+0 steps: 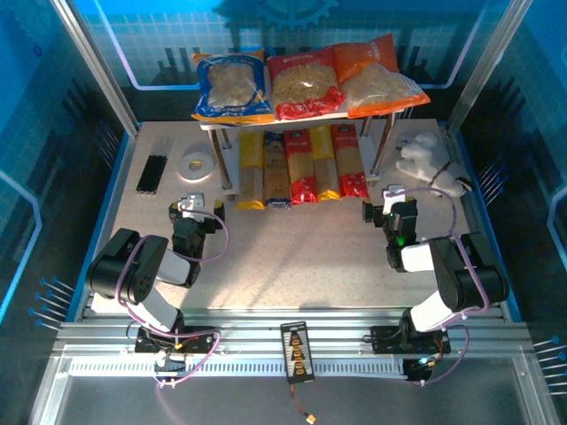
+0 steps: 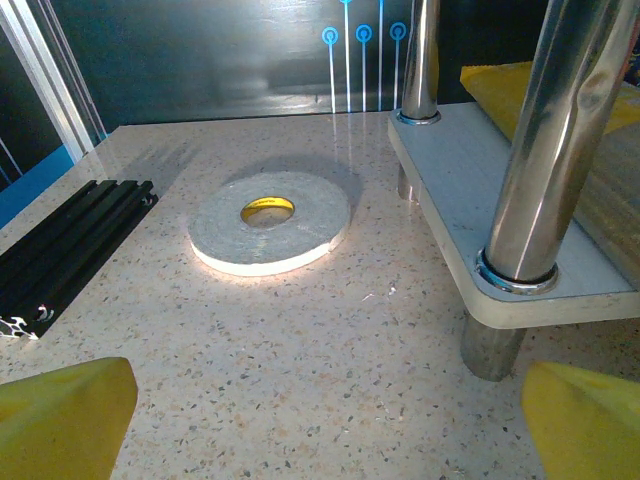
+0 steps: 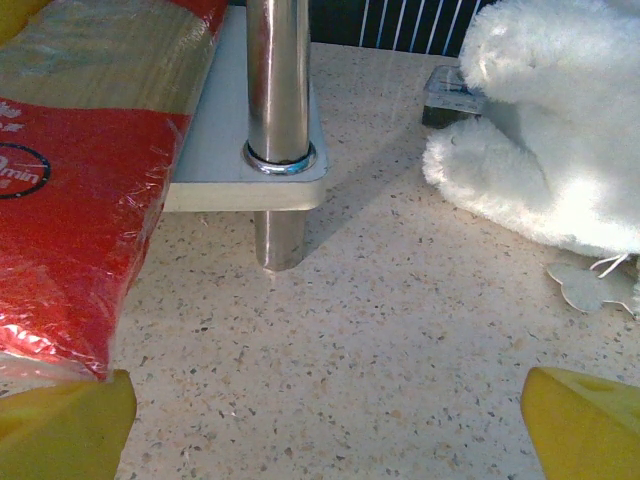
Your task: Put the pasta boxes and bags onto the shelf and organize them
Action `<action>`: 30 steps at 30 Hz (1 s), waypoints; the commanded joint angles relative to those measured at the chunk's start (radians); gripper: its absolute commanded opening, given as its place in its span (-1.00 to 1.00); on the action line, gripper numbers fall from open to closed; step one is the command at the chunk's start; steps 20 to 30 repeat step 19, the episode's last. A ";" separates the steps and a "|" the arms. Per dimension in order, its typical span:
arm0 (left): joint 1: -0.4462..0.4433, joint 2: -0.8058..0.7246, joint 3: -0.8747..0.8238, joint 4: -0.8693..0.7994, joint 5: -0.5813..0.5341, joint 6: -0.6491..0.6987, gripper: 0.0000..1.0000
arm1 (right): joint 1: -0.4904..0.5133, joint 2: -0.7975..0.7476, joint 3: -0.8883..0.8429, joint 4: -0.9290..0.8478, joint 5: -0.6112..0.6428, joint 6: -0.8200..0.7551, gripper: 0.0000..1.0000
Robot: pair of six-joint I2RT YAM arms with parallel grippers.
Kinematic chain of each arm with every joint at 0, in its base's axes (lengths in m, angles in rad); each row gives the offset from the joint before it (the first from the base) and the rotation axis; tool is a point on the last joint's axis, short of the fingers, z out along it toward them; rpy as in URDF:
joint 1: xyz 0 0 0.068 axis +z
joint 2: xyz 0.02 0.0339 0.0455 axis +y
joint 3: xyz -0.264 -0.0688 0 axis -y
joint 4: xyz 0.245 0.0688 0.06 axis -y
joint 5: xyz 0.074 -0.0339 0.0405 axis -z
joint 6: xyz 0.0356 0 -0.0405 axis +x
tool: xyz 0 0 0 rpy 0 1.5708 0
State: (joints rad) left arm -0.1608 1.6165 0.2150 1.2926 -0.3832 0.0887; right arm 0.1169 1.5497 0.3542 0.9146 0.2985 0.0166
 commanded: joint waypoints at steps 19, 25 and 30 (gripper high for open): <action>0.027 -0.031 0.059 -0.099 0.011 -0.021 0.99 | 0.000 0.000 0.017 0.047 0.003 -0.012 0.99; 0.027 -0.031 0.059 -0.099 0.011 -0.021 0.99 | 0.000 0.000 0.017 0.047 0.003 -0.012 0.99; 0.027 -0.031 0.059 -0.099 0.011 -0.021 0.99 | 0.000 0.000 0.017 0.047 0.003 -0.012 0.99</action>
